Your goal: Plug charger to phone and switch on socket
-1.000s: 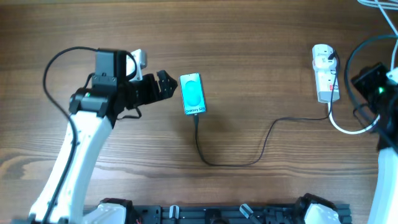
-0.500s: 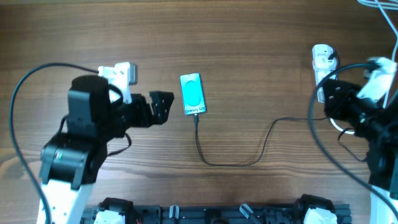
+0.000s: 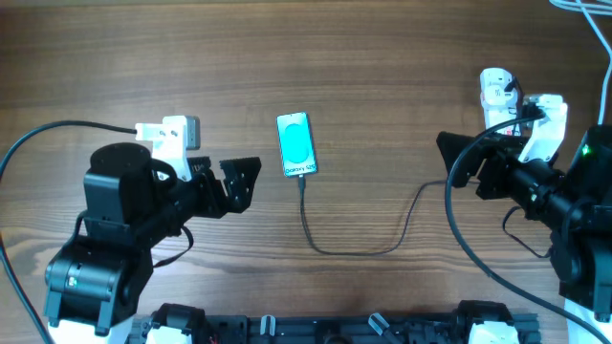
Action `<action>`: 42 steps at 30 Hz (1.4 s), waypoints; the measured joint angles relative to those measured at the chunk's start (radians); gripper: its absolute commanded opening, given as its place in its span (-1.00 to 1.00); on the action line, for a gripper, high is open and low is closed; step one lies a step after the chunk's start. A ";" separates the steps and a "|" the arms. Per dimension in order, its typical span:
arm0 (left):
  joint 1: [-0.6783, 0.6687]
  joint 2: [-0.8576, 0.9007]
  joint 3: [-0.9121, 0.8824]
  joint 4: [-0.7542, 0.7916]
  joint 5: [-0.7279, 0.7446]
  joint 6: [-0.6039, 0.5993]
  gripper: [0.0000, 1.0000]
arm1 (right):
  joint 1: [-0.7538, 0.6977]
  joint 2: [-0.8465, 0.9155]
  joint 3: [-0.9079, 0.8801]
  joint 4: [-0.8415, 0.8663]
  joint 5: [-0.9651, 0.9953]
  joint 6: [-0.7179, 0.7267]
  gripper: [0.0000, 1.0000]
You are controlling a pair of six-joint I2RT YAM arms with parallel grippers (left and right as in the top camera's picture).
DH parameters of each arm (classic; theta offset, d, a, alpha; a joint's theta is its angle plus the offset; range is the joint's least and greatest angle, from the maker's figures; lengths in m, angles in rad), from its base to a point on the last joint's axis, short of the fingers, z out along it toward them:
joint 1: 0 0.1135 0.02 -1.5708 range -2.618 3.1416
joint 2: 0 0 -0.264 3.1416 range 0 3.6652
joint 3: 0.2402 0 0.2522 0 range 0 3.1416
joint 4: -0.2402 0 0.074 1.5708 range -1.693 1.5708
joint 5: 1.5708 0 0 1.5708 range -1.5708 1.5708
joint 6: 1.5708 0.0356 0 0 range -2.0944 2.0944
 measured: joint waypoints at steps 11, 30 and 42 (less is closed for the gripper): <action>0.000 0.015 0.000 -0.003 -0.004 0.000 1.00 | 0.000 0.035 0.000 -0.010 0.017 0.042 1.00; -0.002 0.010 0.000 -0.003 -0.007 0.000 1.00 | 0.000 0.223 0.000 -0.097 -0.026 0.086 1.00; -0.003 -0.206 0.000 -0.004 -0.007 0.000 1.00 | 0.000 -0.250 -0.124 0.034 0.057 -0.067 1.00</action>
